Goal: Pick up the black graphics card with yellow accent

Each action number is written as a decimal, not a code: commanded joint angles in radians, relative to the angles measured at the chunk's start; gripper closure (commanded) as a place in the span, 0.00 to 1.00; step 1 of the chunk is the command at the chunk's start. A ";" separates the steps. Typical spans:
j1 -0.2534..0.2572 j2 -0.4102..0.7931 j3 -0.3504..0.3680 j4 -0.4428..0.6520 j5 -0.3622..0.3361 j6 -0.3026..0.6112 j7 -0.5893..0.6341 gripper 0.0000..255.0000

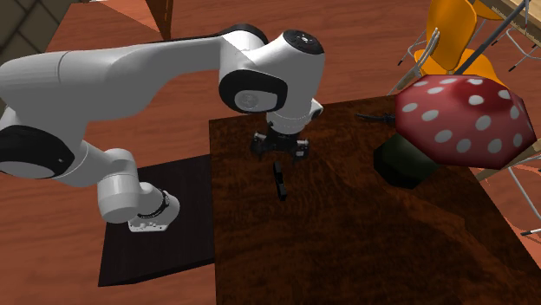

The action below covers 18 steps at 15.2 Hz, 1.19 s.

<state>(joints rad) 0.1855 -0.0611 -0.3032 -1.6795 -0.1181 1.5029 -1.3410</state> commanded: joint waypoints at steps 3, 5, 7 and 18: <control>-0.001 -0.002 -0.001 -0.020 -0.001 0.019 0.000 1.00; -0.001 -0.001 -0.001 -0.018 -0.001 0.017 0.000 1.00; -0.001 -0.002 -0.001 -0.019 -0.001 0.017 0.000 1.00; -0.001 0.019 -0.001 0.084 0.004 -0.065 -0.011 1.00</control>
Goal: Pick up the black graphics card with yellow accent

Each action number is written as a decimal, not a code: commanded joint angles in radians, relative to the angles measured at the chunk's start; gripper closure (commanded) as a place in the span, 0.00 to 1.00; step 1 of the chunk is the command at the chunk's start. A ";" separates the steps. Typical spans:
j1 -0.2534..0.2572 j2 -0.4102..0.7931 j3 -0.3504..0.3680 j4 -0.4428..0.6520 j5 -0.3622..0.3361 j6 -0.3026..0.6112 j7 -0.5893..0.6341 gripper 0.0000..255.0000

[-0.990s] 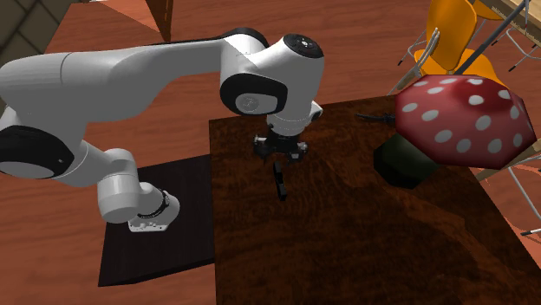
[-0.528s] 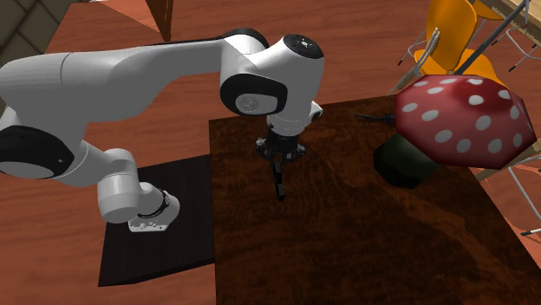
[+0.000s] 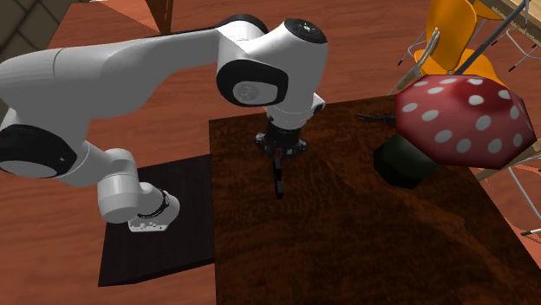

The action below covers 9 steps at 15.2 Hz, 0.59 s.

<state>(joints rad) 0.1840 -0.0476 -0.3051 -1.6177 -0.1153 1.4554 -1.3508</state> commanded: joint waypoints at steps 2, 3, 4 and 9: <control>0.000 0.015 0.000 0.060 0.004 -0.046 -0.005 1.00; 0.000 0.020 -0.001 0.079 0.005 -0.061 -0.008 1.00; -0.001 0.025 -0.001 0.099 0.006 -0.075 -0.010 1.00; -0.004 0.057 -0.005 0.207 0.013 -0.151 -0.024 1.00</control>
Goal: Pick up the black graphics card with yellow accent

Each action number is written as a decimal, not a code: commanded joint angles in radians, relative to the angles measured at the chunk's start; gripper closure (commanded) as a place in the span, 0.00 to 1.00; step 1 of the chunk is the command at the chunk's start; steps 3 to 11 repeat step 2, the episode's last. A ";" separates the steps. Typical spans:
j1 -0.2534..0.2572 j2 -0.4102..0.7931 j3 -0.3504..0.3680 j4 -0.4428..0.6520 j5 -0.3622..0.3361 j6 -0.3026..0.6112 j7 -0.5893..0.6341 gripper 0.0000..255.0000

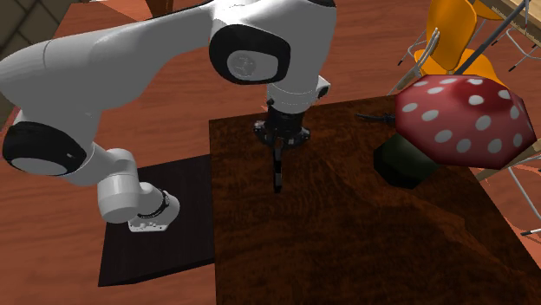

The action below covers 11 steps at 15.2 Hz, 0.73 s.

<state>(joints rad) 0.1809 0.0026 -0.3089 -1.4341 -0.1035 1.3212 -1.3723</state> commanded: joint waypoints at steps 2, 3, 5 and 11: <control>-0.001 0.008 -0.001 0.027 0.002 -0.020 -0.003 1.00; -0.001 0.008 -0.001 0.027 0.002 -0.020 -0.003 1.00; -0.001 0.008 -0.001 0.027 0.002 -0.020 -0.003 1.00; -0.001 0.008 -0.001 0.027 0.002 -0.020 -0.003 1.00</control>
